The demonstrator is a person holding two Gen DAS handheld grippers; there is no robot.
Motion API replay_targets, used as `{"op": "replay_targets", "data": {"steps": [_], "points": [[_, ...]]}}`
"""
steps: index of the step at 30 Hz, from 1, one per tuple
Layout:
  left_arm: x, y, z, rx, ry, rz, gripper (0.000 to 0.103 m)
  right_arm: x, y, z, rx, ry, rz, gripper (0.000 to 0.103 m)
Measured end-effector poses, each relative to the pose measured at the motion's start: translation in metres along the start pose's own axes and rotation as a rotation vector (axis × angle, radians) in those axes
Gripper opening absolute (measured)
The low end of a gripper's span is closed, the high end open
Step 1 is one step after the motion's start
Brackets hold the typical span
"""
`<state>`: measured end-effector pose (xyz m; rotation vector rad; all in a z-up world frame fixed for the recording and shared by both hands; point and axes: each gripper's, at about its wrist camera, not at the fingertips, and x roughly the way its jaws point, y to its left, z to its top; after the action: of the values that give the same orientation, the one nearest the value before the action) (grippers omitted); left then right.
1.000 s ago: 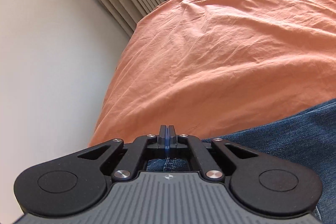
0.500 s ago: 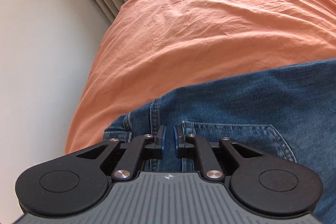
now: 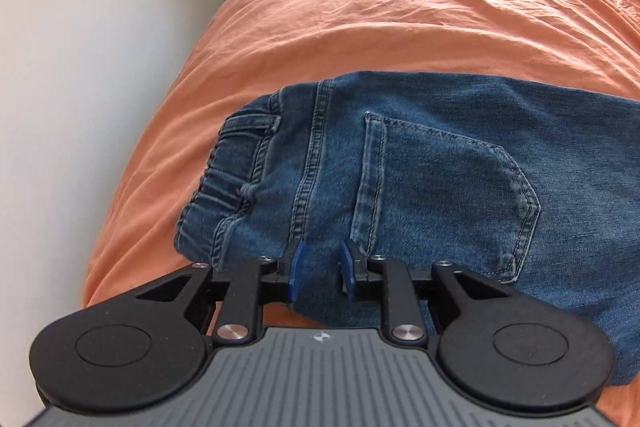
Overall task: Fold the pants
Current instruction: 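Lower the folded jeans onto the bed and open both grippers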
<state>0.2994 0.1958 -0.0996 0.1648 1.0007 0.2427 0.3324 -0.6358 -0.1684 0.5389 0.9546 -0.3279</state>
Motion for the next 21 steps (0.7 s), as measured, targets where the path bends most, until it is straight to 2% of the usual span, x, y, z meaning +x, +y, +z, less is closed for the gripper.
{"op": "replay_targets", "data": {"steps": [2, 5, 6, 7, 8, 10, 13, 18, 19, 21], "points": [[-0.003, 0.002, -0.003, -0.003, 0.006, 0.011, 0.027, 0.01, -0.017, -0.002, 0.13, -0.004, 0.068, 0.033], [-0.009, 0.003, -0.007, -0.005, 0.015, 0.028, 0.027, 0.027, -0.032, -0.003, 0.277, -0.009, 0.136, 0.025], [-0.01, 0.002, -0.007, -0.005, 0.021, 0.032, 0.027, 0.034, -0.035, -0.003, 0.309, 0.004, 0.148, 0.019], [-0.011, 0.002, -0.007, -0.003, 0.023, 0.036, 0.027, 0.036, -0.036, -0.004, 0.328, 0.007, 0.145, 0.005], [-0.012, 0.001, -0.007, -0.001, 0.022, 0.038, 0.027, 0.034, -0.036, -0.004, 0.327, -0.008, 0.152, 0.0], [-0.014, 0.0, -0.008, 0.004, 0.021, 0.043, 0.027, 0.017, -0.03, -0.006, 0.256, -0.067, 0.176, 0.0], [-0.012, 0.0, -0.012, -0.011, 0.032, 0.043, 0.027, -0.002, -0.027, -0.013, 0.195, -0.089, 0.182, 0.0], [-0.004, 0.007, -0.013, -0.115, 0.061, 0.001, 0.027, 0.027, -0.048, -0.023, 0.213, -0.047, 0.17, 0.0], [-0.005, 0.01, -0.014, -0.136, 0.063, -0.014, 0.029, 0.031, -0.048, -0.025, 0.212, -0.053, 0.164, 0.0], [-0.01, 0.016, -0.015, -0.177, 0.057, -0.057, 0.044, 0.034, -0.045, -0.025, 0.204, -0.053, 0.143, 0.0]]}}
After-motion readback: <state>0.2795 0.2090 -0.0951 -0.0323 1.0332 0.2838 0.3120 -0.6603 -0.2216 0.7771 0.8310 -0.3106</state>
